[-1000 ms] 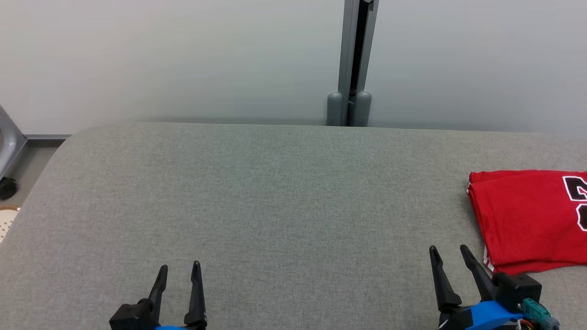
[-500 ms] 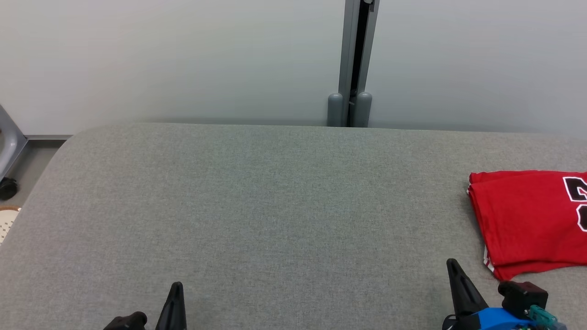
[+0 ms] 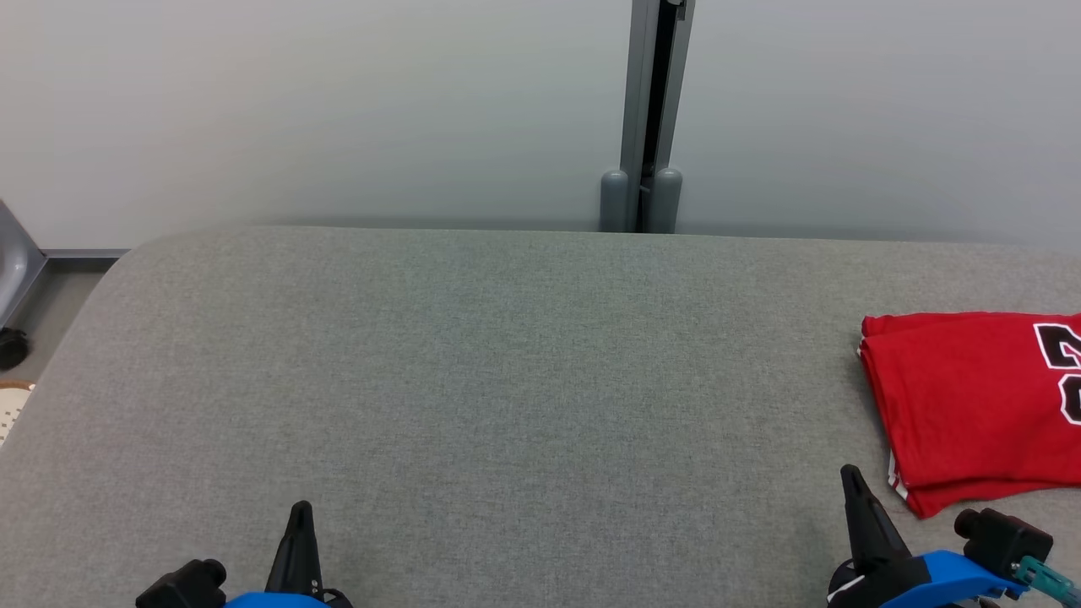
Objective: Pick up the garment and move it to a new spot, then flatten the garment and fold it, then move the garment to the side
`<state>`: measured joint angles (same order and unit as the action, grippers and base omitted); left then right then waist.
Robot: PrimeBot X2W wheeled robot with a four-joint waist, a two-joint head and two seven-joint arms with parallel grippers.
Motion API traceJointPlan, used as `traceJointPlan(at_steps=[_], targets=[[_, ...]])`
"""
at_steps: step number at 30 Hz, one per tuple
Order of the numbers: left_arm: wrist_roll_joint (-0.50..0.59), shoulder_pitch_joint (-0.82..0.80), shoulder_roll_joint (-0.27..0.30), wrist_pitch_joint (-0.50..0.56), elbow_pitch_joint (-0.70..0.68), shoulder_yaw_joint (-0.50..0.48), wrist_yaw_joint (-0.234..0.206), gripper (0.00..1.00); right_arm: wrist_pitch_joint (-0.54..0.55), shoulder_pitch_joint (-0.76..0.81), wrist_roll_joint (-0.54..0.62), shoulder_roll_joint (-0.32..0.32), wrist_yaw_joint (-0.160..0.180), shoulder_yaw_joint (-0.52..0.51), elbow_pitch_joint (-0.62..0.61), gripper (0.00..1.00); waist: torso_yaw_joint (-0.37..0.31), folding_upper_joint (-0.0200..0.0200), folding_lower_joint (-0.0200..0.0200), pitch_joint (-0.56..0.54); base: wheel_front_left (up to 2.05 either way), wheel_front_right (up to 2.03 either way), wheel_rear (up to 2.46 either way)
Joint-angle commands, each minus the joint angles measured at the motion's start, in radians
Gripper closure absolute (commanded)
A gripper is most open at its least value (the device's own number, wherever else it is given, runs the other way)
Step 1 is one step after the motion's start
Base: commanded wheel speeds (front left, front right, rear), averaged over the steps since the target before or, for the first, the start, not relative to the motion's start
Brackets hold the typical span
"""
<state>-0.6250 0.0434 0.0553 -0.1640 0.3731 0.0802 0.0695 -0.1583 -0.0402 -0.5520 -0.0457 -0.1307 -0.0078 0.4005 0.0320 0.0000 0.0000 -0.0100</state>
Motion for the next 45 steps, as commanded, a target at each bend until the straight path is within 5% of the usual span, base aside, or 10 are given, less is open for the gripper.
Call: traceJointPlan(at_steps=[1,45], targets=[[-0.044,-0.035,-0.001,0.011,-0.023,-0.011,0.006,1.00,0.012,-0.026,-0.049,-0.003,0.000,-0.007,-0.024,1.00,-0.001,0.0000,0.0000,0.000,0.00,0.00,0.00],[-0.547,-0.103,-0.003,0.154,-0.082,-0.111,0.037,1.00,0.151,-0.054,-0.589,-0.005,0.000,-0.061,-0.097,1.00,-0.014,0.0000,0.0000,0.006,0.00,0.00,0.00]])
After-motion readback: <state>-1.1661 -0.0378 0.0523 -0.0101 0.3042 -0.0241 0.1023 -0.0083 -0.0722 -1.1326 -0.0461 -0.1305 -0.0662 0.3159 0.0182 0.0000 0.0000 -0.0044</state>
